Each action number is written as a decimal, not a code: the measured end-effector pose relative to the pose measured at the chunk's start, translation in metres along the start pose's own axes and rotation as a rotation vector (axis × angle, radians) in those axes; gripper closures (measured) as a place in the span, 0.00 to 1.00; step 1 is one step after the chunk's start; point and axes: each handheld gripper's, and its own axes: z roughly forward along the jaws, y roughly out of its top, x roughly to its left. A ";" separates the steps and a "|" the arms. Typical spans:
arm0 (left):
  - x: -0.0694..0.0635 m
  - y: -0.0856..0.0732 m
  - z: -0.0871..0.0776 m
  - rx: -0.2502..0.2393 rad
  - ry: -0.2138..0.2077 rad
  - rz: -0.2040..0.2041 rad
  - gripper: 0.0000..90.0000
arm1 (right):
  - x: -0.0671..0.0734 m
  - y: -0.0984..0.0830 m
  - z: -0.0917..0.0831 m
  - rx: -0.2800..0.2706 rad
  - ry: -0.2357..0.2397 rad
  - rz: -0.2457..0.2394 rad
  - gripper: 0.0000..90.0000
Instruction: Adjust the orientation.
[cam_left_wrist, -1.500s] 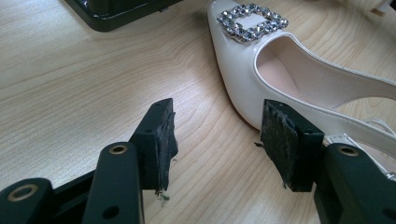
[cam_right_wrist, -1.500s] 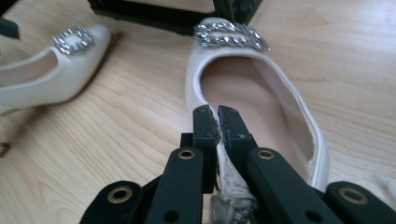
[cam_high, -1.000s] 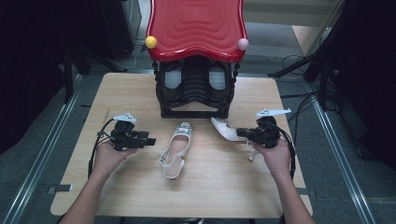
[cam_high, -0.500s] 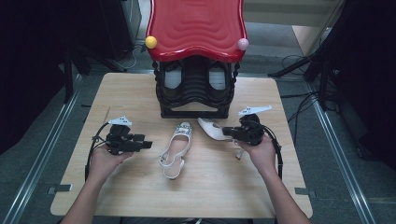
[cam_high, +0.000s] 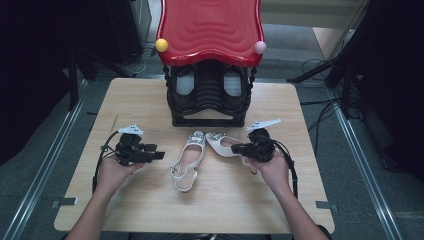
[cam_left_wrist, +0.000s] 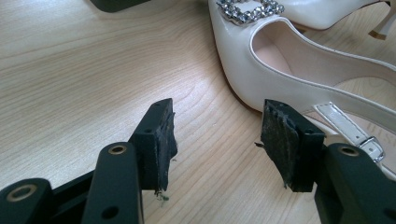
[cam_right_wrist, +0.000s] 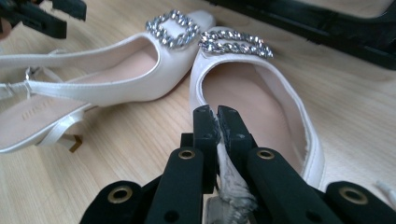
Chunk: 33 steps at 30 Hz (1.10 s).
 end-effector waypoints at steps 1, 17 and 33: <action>0.000 0.000 0.000 0.002 -0.004 0.002 0.50 | 0.002 -0.001 0.002 0.006 -0.001 0.004 0.97; -0.003 0.006 0.006 0.001 -0.014 0.017 0.50 | 0.012 -0.010 0.015 0.027 0.035 0.002 0.89; -0.005 0.015 0.014 0.010 -0.028 0.035 0.50 | -0.002 -0.012 -0.031 -0.103 0.008 0.003 0.98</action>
